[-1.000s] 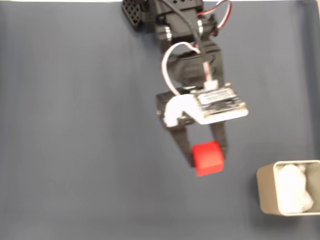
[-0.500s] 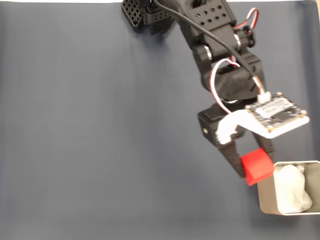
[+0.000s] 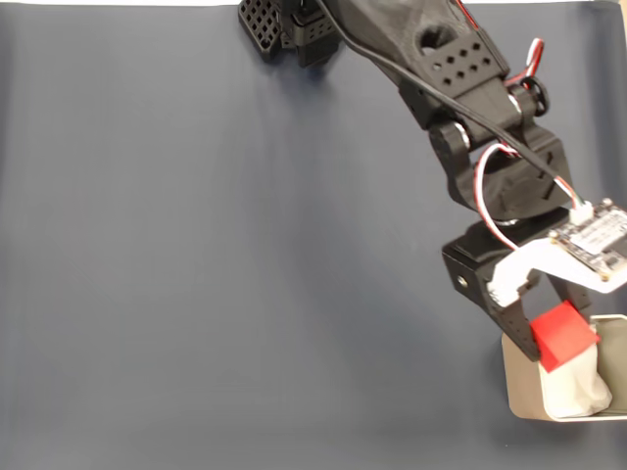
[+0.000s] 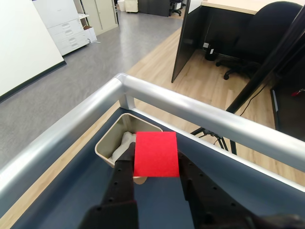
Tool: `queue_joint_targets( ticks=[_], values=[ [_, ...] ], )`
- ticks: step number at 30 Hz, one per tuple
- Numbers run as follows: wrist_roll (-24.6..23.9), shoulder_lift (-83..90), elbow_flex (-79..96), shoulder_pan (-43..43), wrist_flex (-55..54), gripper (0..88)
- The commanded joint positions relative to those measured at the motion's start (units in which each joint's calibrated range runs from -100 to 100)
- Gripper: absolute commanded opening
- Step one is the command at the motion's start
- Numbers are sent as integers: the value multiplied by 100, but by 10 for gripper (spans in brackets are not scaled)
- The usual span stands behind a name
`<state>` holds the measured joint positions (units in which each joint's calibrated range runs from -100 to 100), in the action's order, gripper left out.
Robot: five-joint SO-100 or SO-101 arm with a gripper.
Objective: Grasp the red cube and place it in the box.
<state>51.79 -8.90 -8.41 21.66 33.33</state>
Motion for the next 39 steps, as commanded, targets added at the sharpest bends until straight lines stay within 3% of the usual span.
queue_joint_targets(
  ticks=[1, 22, 39],
  values=[
    [68, -124, -582, 85, 27, 59],
    [59, -1554, -2152, 305, 281, 61],
    [0, -1900, -2444, 412, 339, 62]
  ],
)
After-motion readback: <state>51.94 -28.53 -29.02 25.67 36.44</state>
